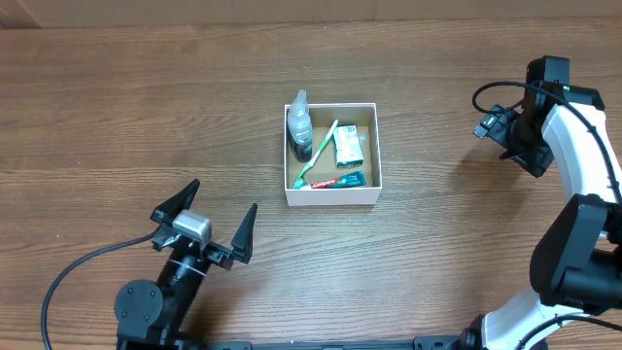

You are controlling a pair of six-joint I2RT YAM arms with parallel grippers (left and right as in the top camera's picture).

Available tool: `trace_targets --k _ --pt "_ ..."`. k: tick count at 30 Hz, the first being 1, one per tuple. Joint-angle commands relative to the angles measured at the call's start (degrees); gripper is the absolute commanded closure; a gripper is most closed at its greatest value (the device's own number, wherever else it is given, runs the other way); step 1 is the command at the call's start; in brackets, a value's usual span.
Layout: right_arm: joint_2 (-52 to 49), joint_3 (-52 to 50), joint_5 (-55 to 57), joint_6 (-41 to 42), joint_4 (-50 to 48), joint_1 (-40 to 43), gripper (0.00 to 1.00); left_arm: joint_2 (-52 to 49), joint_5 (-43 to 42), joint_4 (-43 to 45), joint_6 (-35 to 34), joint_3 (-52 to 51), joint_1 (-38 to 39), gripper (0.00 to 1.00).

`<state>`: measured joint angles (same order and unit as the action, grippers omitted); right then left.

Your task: Pack container

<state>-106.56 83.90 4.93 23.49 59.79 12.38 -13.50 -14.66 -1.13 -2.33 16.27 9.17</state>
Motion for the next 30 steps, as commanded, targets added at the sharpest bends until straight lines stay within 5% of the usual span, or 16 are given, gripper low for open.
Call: trace_targets --k 1,12,19,30 --pt "0.09 0.11 0.59 -0.33 -0.17 0.13 0.0 3.69 -0.37 2.99 1.31 -3.98 -3.34 0.0" --pt "0.09 0.11 0.59 -0.35 -0.17 0.13 0.0 13.31 -3.37 3.5 0.92 -12.68 -10.49 0.0" --pt "0.09 0.11 0.59 -0.33 -0.17 0.13 0.0 13.33 6.8 -2.82 2.91 -16.0 -10.64 0.0" --pt "0.09 0.11 0.59 -0.33 -0.17 0.13 0.0 13.29 5.88 -2.49 3.02 -16.0 -10.64 0.0"
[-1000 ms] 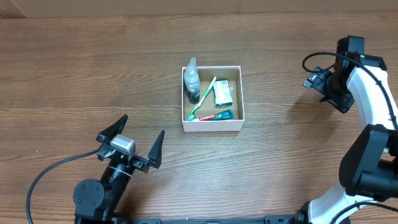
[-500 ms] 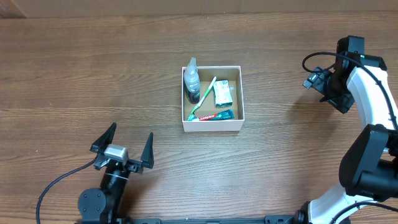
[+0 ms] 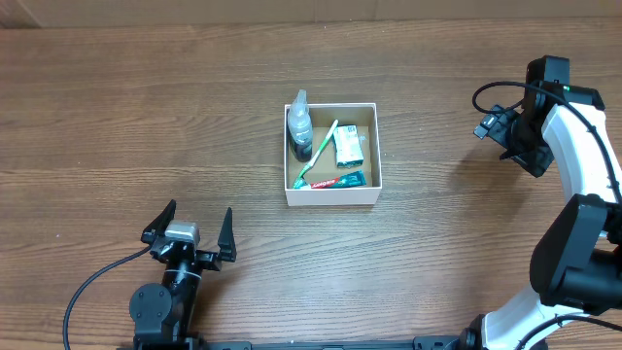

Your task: Pack container

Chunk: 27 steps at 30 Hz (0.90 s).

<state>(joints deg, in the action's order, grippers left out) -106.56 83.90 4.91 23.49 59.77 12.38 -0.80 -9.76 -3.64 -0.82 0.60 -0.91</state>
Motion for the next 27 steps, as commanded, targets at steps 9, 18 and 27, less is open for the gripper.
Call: trace_targets --k 9,18,27 --pt "0.09 0.11 0.61 -0.33 -0.15 0.11 0.0 0.59 0.98 0.02 1.51 -0.33 -0.59 0.0" --pt "3.61 0.11 0.61 -0.35 -0.15 -0.48 0.0 0.59 0.96 0.02 1.51 -0.33 -0.59 0.0" --pt "28.72 0.11 0.61 -0.35 -0.13 -9.22 0.0 0.59 0.96 0.02 1.51 -0.33 -0.59 0.0"
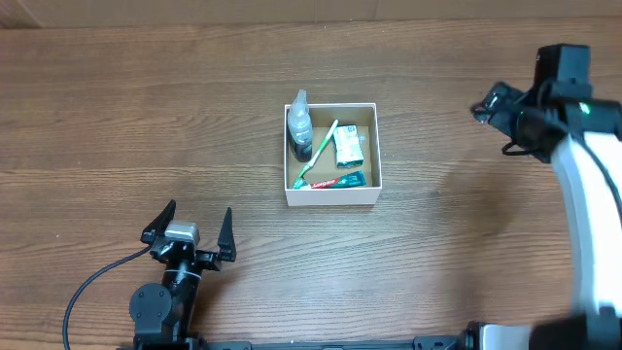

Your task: Pack container

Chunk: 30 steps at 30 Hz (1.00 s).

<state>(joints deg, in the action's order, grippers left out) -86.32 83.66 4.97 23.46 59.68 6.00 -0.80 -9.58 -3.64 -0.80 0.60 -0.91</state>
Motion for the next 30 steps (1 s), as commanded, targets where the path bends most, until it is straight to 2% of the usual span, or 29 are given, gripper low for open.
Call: trace_targets --k 1,8,11,13,14,21,23,26,30 --pt "11.34 0.35 0.55 -0.33 -0.07 -4.13 0.0 0.59 0.79 0.02 1.49 -0.33 -0.59 0.0" --pt "31.17 0.28 0.55 -0.33 0.07 -12.48 0.0 0.59 0.81 0.02 1.49 -0.33 -0.59 0.0" --pt "37.94 -0.33 1.6 -1.36 1.86 -12.79 0.0 0.59 0.81 0.02 1.49 -0.33 -0.59 0.0" --pt "41.97 -3.1 3.52 -1.36 -0.31 -12.79 0.0 0.59 0.79 0.02 1.49 -0.33 -0.59 0.0" --pt "44.5 -5.88 3.61 -1.36 -3.56 -12.79 0.0 0.59 0.79 0.02 1.49 -0.33 -0.59 0.0" --pt "64.19 -42.32 0.81 -0.94 -47.39 -12.79 0.0 0.59 0.79 0.02 1.49 -0.33 -0.59 0.0" --pt "68.02 -50.99 0.68 -0.94 -55.87 -12.79 0.0 0.59 0.81 0.02 1.49 -0.33 -0.57 0.0" --pt "72.87 -62.38 0.74 -0.96 -65.57 -12.79 0.0 0.59 0.79 0.02 1.49 -0.33 -0.59 0.0" --pt "77.26 -71.01 0.83 -0.96 -68.24 -12.79 0.0 0.59 0.79 0.02 1.49 -0.33 -0.59 0.0"
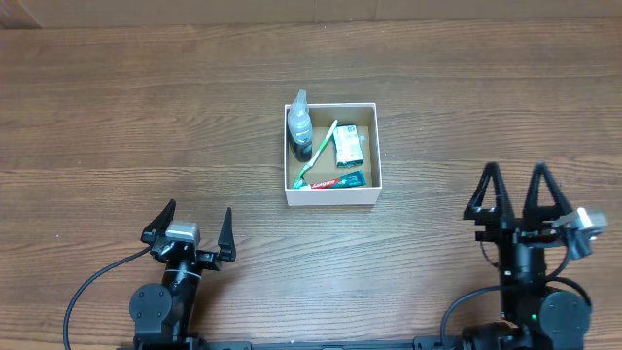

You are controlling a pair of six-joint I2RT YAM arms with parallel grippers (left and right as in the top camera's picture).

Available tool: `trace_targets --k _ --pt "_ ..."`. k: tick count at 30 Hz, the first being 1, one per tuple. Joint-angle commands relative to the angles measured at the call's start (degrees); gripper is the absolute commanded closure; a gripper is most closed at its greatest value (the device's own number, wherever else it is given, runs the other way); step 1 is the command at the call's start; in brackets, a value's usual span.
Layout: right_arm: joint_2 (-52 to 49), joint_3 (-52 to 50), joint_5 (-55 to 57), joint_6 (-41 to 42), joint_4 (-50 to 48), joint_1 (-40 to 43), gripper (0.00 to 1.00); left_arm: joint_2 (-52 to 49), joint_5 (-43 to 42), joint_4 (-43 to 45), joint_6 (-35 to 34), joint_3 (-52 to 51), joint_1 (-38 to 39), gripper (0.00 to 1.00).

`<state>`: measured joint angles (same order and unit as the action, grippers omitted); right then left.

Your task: Pack container

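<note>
A white open box (331, 197) stands mid-table. Inside it are a clear spray bottle (299, 122) upright at the left, a green toothbrush (317, 151) lying diagonally, a small green-and-white packet (348, 147), and a toothpaste tube (335, 181) along the near wall. My left gripper (189, 223) rests open near the table's front edge at the lower left, well away from the box. My right gripper (514, 186) rests open at the lower right, also apart from the box. Neither holds anything.
The wooden table (146, 107) stretches around the box. Both arm bases sit at the front edge, with a black cable (87, 282) trailing from the left arm.
The right arm has moved from the far right, raised beside the table's edge, down to a rest pose at the front right with its fingers open. The left arm and box contents are unchanged.
First the left gripper stood open at the front left, wider and further forward, while the right arm was raised at the far right. The left then sat drawn back near the front edge. The right arm shifted at the far right, and now rests at the front right.
</note>
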<state>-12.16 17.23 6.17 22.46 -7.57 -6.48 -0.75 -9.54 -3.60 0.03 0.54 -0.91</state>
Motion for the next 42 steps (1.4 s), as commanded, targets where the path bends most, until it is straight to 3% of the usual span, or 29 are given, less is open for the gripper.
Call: trace_targets --k 1,12,22,25,32,42 --pt "4.0 -6.05 -0.22 0.04 -0.96 -0.31 0.0 0.55 0.76 -0.02 0.66 -0.26 -0.57 0.0" --pt "11.47 -16.63 -0.92 0.07 -0.9 -0.31 0.0 0.55 0.74 -0.02 0.66 -0.26 -0.57 0.0" --pt "12.0 -16.79 -1.66 -6.21 12.0 -0.26 0.0 0.55 0.74 -0.02 0.66 -0.26 -0.59 0.0" --pt "12.0 -16.79 -3.98 -12.7 12.26 -0.26 0.0 0.55 0.74 -0.02 0.66 -0.26 -0.59 0.0" --pt "12.0 -16.79 -3.91 -16.96 12.26 -0.26 0.0 0.55 0.74 -0.02 0.66 -0.26 -0.59 0.0" --pt "12.0 -16.79 -4.13 -17.99 12.24 -0.26 0.0 0.52 0.74 -0.02 0.66 -0.26 -0.57 0.0"
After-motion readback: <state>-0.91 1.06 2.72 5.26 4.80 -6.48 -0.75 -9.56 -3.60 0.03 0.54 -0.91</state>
